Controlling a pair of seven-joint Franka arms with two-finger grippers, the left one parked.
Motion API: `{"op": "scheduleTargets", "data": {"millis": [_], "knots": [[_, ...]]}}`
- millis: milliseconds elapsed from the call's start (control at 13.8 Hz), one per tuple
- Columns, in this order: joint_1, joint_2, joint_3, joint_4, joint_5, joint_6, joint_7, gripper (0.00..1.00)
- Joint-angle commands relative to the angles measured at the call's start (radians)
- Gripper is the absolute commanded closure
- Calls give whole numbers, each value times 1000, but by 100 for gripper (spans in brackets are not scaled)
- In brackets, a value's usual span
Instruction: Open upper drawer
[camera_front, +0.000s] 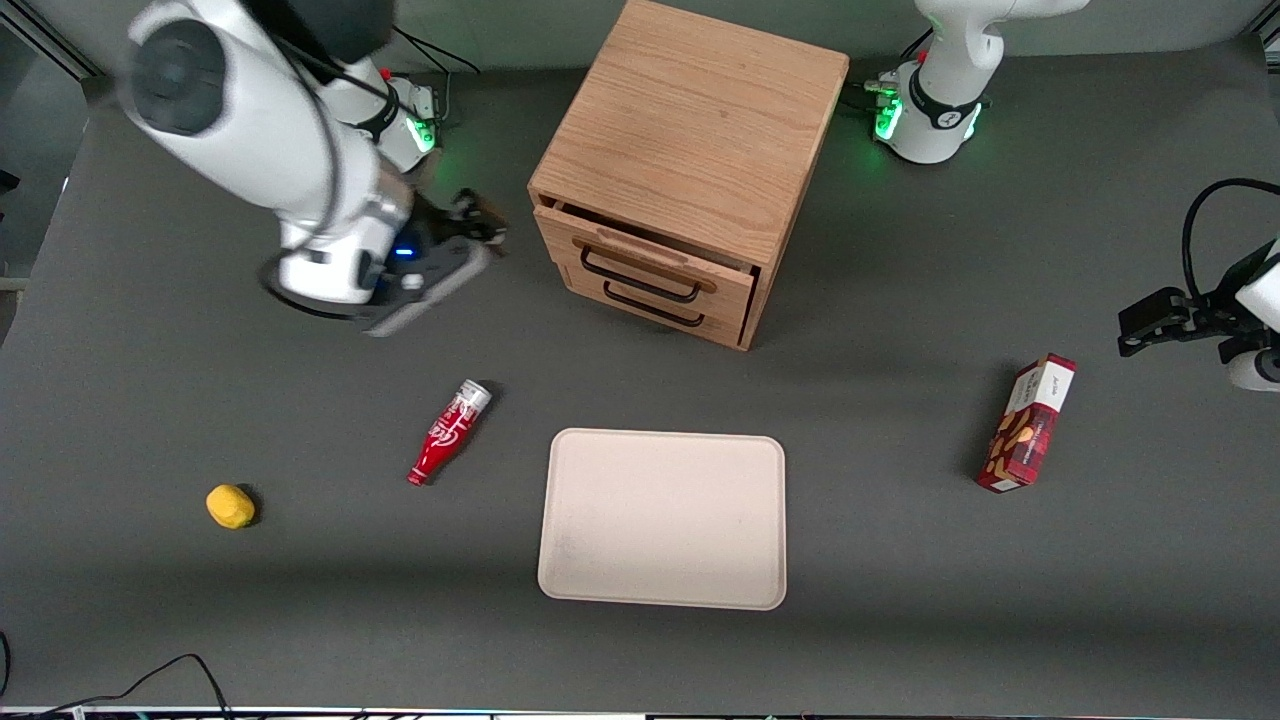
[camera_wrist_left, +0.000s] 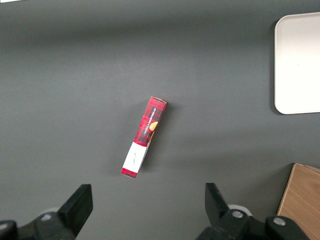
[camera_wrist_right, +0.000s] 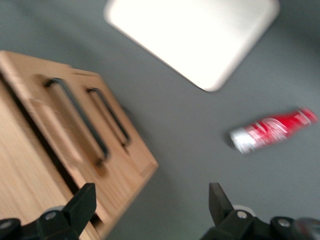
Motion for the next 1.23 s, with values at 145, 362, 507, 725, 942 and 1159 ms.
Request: {"op": "scheduleTargets", "data": {"millis": [145, 362, 507, 725, 942, 1159], "knots": [[74, 219, 115, 65, -104, 114, -124, 0], [120, 248, 118, 29, -172, 137, -124, 0], [122, 248, 120, -13, -184, 172, -126, 0], [123, 256, 120, -41, -227, 211, -127, 0], [142, 294, 120, -48, -264, 272, -133, 0], [145, 324, 112, -48, -324, 311, -135, 0]]}}
